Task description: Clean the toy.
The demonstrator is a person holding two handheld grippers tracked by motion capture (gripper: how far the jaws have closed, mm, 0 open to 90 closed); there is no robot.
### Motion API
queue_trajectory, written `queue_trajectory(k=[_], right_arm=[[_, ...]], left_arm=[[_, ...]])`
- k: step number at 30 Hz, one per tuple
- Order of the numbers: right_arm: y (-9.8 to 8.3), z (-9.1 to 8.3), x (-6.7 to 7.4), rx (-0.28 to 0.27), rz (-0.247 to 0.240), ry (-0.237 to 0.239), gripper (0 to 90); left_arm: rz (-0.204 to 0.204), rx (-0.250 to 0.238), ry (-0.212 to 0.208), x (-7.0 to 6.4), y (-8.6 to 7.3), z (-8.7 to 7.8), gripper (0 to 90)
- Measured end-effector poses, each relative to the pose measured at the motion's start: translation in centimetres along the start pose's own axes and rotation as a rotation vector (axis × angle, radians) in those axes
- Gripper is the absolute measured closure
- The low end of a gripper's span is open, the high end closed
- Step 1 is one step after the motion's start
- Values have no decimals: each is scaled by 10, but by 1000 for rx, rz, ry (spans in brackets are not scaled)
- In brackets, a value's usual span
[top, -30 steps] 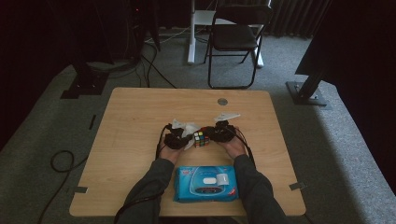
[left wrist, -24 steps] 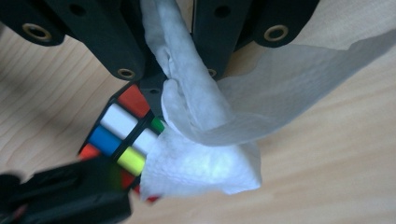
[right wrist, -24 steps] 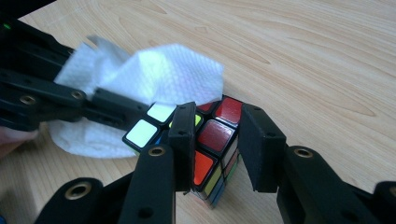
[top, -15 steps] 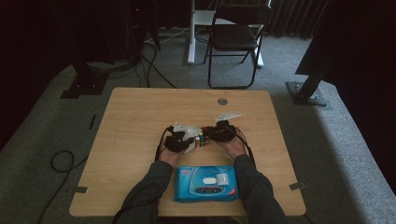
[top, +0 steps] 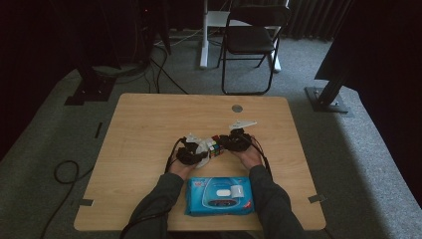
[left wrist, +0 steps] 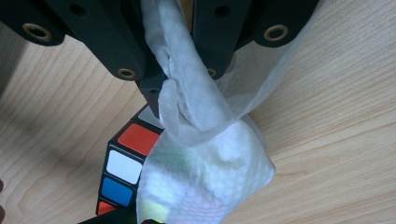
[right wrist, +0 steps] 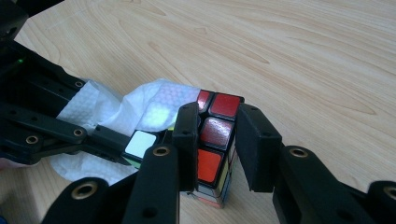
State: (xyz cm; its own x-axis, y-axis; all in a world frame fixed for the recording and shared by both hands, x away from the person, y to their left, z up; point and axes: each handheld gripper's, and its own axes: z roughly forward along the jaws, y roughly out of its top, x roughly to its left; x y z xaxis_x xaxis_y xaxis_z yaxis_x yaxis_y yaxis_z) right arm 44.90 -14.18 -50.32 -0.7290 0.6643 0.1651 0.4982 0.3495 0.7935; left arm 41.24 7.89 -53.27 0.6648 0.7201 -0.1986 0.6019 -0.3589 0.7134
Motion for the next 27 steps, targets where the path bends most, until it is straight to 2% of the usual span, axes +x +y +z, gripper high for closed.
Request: queue_trajectory(k=[3,6,10,12,15,18,20,25,27], right_arm=[[0,0,0,0,-2,-1,707],[0,0,1,0,-1,-2,709],[0,0,1,-2,-1,-3,709],[0,0,1,-2,-1,-3,709],[0,0,1,-2,-1,-2,709],[0,0,1,-2,1,-3,709],[0,0,1,-1,1,-3,709],[0,0,1,-2,2,-2,709],[0,0,1,-2,2,-3,709]], left_arm=[[31,-15,5,-8,0,-4,869],[56,-56,-4,-15,-1,-11,869],[65,-92,-1,-19,0,-16,869],[61,-102,-12,-18,0,-17,869],[64,-99,-37,-14,0,-16,869],[85,-54,-23,-12,-1,-10,869],[82,-31,-21,-10,-3,-5,869],[67,-2,-16,-5,-5,2,865],[82,6,4,-3,-4,3,861]])
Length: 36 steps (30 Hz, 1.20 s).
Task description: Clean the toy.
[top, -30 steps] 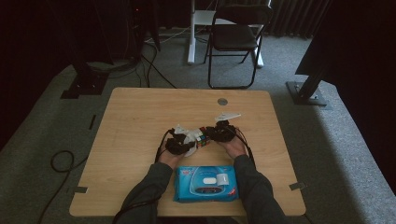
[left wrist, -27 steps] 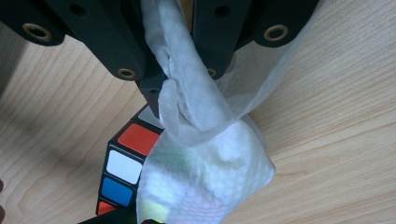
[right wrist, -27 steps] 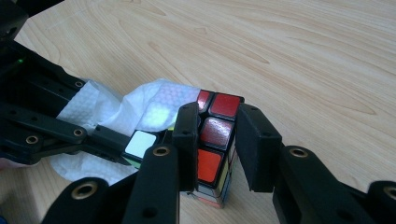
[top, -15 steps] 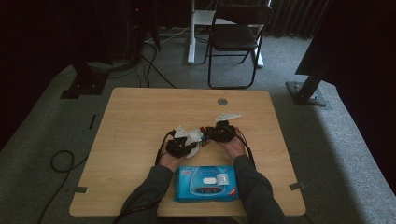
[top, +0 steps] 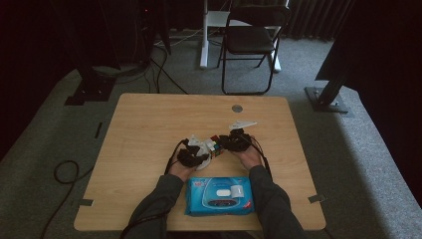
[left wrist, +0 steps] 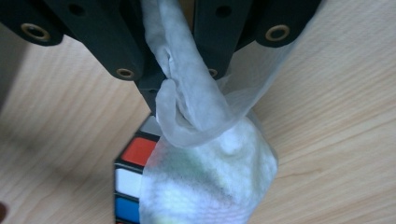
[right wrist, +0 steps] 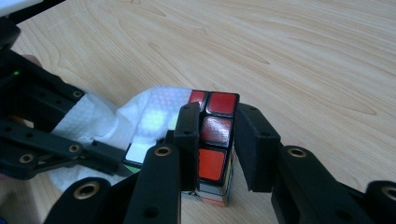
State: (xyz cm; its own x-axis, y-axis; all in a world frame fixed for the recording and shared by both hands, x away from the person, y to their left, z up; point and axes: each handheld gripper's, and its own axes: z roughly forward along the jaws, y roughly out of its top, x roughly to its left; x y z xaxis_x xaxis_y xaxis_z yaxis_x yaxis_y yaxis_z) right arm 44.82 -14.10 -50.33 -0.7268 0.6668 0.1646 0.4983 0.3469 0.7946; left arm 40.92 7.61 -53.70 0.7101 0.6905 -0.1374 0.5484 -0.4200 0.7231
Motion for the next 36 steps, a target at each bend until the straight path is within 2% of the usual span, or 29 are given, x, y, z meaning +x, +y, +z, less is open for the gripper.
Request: queue_trajectory(k=[6,9,11,18,22,24,26,29,33,36], right_arm=[[0,0,1,2,-5,-7,698],[0,0,0,2,-7,-9,691],[0,0,0,2,-5,-4,693],[1,0,1,8,-11,-4,694],[2,0,1,15,-19,-5,687],[2,0,1,14,-19,-5,687],[2,0,1,14,-21,-5,686],[2,0,1,12,-26,-7,689],[3,0,1,14,-28,-8,688],[2,0,1,17,-28,-5,685]], left_arm=[[12,7,47,4,2,2,840],[-1,1,67,7,3,3,840],[-30,-9,79,11,4,3,840],[-69,0,117,20,10,7,844],[-79,2,101,21,11,8,859],[-78,0,67,21,9,7,862],[-53,9,19,20,6,4,863],[-27,16,-10,20,5,3,863],[-14,12,-5,21,6,-1,865],[-51,-18,40,28,9,-7,869]])
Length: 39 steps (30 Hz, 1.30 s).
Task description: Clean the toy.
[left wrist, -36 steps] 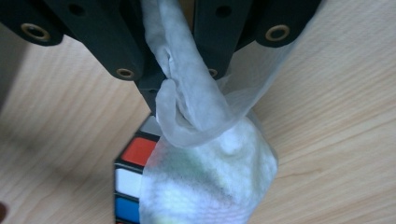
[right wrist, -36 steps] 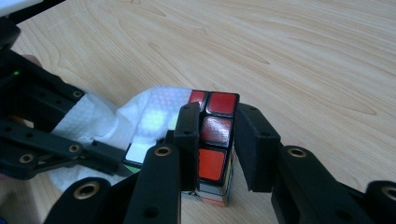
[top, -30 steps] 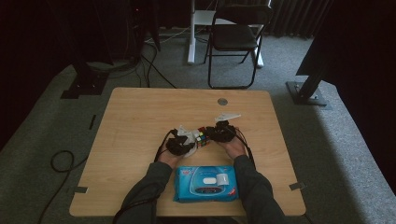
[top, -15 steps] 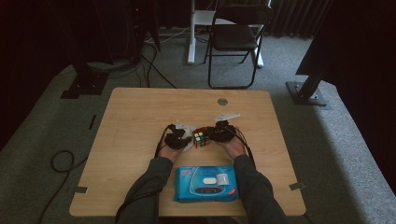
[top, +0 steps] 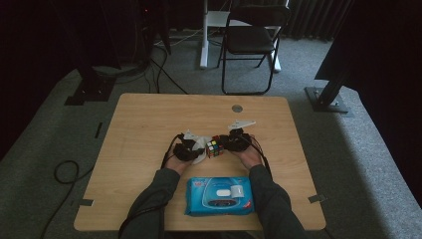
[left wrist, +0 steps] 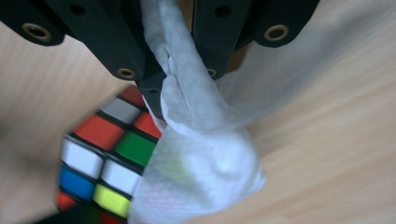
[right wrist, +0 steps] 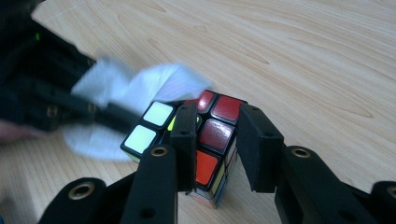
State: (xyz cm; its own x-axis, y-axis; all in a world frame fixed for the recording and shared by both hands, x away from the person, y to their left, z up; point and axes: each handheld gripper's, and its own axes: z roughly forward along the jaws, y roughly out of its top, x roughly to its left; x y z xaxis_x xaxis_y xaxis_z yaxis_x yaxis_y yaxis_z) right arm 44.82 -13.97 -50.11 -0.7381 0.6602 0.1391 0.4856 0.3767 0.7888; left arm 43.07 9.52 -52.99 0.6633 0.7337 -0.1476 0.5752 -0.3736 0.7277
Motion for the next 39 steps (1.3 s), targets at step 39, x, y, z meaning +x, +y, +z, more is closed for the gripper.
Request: queue_trajectory(k=[39], right_arm=[[-1,-4,-1,10,-23,-45,550]], left_arm=[[42,-36,-75,-13,3,-6,870]])
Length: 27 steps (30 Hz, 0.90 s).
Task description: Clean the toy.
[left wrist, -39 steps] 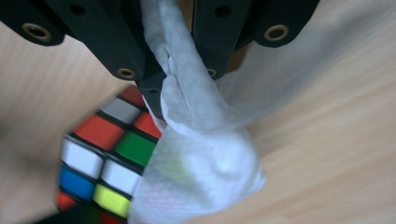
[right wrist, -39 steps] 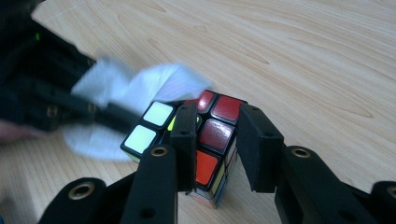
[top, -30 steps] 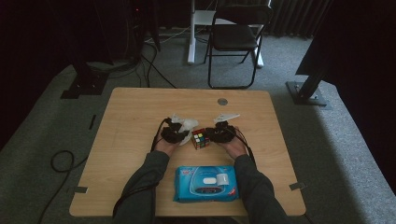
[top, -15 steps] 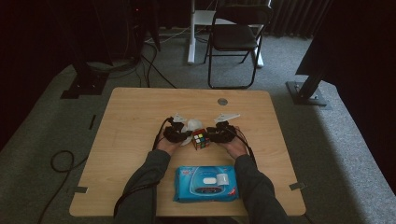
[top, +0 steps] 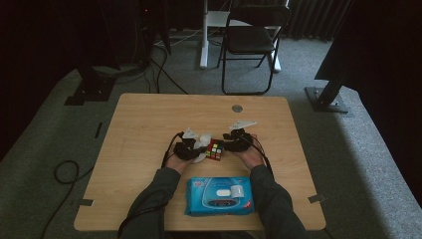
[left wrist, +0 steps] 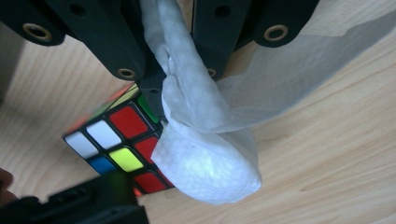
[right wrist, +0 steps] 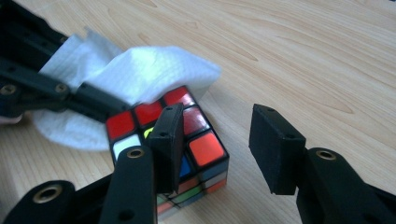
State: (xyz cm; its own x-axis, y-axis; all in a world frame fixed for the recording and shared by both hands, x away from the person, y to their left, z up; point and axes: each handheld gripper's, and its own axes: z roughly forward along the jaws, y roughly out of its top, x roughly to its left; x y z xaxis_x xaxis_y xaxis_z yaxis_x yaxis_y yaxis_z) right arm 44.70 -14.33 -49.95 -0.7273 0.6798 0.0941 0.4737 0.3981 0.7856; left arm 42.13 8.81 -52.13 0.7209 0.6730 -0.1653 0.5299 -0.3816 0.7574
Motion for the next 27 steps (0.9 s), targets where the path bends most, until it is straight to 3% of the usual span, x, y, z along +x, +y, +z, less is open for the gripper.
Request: queue_trajectory(k=[7,17,27], right_arm=[[0,0,-2,-2,29,-25,564],[-1,0,-3,-4,56,0,587],[-1,0,-2,-2,59,14,607]], left_arm=[[30,-2,-40,-9,-3,2,870],[-48,-51,34,5,2,-4,870],[-50,-58,47,-1,9,1,870]])
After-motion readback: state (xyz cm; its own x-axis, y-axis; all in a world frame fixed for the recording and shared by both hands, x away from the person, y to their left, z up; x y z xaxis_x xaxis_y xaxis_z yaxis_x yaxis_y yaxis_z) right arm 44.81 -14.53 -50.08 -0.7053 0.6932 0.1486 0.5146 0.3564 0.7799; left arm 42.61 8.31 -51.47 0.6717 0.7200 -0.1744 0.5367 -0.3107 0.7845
